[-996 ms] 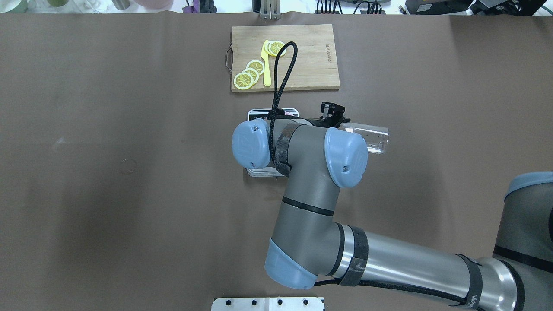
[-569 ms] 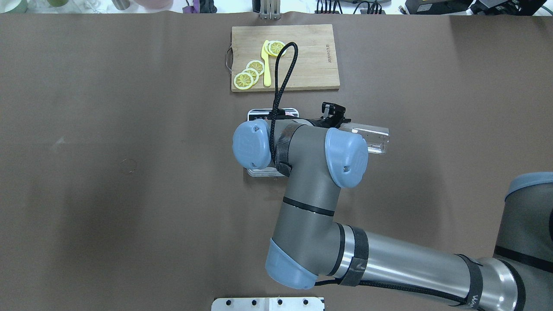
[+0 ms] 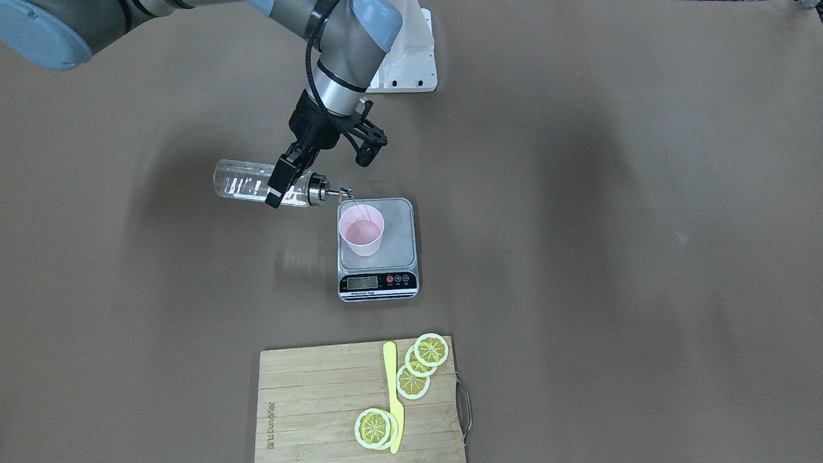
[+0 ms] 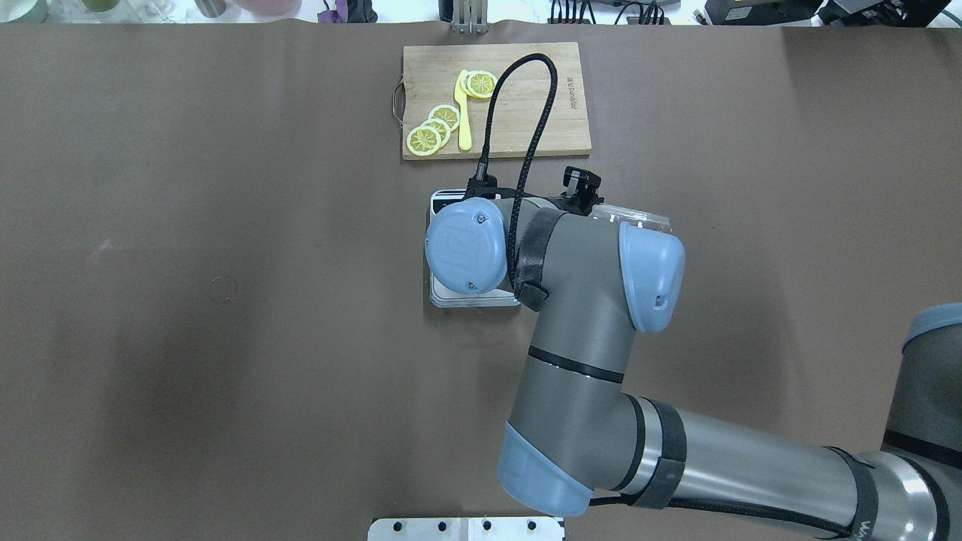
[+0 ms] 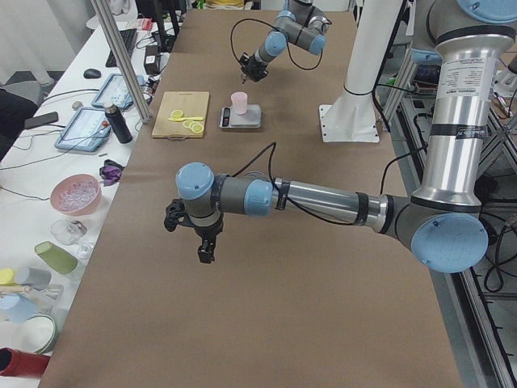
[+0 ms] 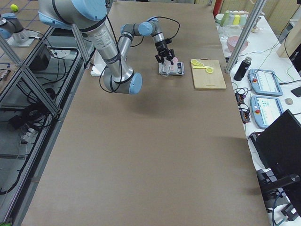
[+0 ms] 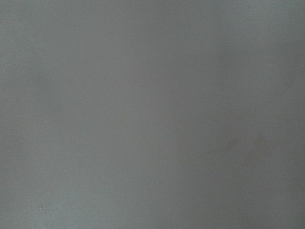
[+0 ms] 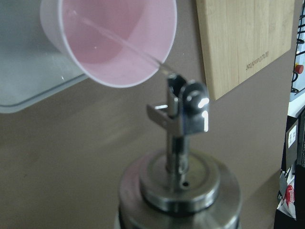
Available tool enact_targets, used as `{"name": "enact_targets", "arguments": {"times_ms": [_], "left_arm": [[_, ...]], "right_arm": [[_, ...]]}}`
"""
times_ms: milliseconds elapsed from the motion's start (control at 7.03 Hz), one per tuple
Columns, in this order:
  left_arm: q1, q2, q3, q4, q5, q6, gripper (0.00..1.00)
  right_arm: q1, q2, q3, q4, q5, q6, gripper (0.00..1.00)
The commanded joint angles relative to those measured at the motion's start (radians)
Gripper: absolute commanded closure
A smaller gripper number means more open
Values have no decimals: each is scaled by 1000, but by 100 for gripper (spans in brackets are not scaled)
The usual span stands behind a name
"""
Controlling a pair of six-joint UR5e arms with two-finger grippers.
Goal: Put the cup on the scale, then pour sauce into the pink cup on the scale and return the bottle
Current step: 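Tilt the bottle upright and lift it away from the cup with the right gripper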
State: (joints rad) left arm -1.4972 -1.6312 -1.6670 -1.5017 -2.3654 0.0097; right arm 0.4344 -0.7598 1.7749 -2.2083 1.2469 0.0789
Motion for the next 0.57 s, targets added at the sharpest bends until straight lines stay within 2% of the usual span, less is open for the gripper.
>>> {"name": "enact_targets", "arguments": {"times_ms": [0, 142, 427], "left_arm": [[0, 1, 0, 0, -1, -1, 1], [0, 1, 0, 0, 0, 3, 1], [0, -1, 0, 0, -1, -2, 1]], "right_arm": [[15, -21, 58, 42, 6, 2, 76], [29, -51, 114, 77, 9, 2, 76], [102, -192, 208, 296, 115, -16, 76]]}}
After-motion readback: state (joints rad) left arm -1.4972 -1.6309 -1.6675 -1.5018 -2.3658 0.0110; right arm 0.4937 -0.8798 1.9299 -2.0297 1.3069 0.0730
